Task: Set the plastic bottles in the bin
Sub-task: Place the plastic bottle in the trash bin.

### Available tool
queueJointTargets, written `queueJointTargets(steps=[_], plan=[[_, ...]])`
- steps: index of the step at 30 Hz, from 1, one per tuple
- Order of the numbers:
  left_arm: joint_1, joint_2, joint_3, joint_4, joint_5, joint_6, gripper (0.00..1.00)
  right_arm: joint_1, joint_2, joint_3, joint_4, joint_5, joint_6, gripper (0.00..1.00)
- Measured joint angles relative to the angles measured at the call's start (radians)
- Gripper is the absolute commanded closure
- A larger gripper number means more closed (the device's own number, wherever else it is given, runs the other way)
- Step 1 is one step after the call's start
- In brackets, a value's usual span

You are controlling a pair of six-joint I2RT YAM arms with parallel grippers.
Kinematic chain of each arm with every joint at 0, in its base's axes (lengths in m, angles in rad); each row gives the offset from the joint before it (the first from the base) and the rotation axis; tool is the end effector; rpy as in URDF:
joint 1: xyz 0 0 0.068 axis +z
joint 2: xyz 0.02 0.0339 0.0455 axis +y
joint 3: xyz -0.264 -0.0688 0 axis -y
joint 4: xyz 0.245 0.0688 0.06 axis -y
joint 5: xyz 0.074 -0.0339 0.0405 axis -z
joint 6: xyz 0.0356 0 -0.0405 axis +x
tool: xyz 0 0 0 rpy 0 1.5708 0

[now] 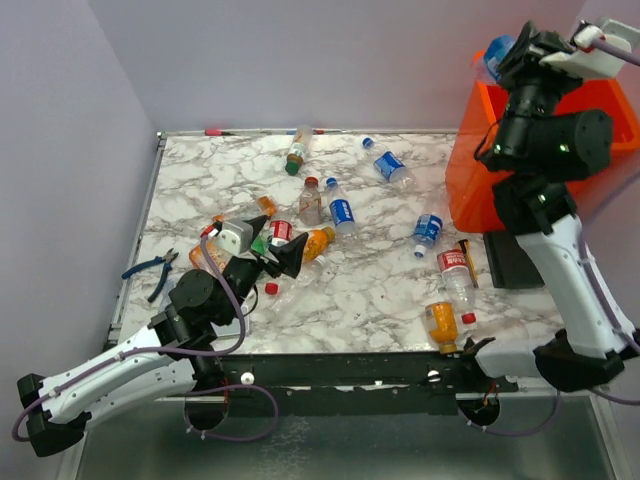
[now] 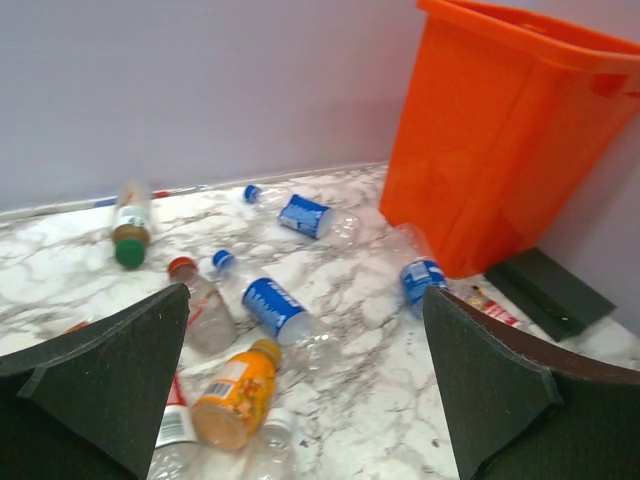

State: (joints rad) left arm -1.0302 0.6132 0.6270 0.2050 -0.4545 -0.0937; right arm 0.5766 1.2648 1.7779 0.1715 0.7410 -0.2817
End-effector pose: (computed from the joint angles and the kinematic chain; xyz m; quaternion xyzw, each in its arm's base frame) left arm 0.0915 -0.1220 0.3518 0.1183 0.6233 -0.2857 0.7183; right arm 0.1826 0.0901 0.6012 0.1312 0.4995 -0.0298 0.8558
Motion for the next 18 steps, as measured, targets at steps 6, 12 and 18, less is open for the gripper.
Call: queueJointTargets(steps=[6,12,18], plan=[[0.0,-0.07,-0.089,0.018,-0.122,0.055,0.01,-0.217,0.229,0.079,0.246,0.123,-0.103,1.0],[0.0,-0.073,-0.108,0.017,-0.172,0.054,0.01,-0.384,0.352,0.084,0.233,0.156,0.01,1.0],[0.0,-0.061,-0.108,0.007,-0.193,0.054,0.01,-0.488,0.425,0.109,0.127,0.111,0.177,1.0]])
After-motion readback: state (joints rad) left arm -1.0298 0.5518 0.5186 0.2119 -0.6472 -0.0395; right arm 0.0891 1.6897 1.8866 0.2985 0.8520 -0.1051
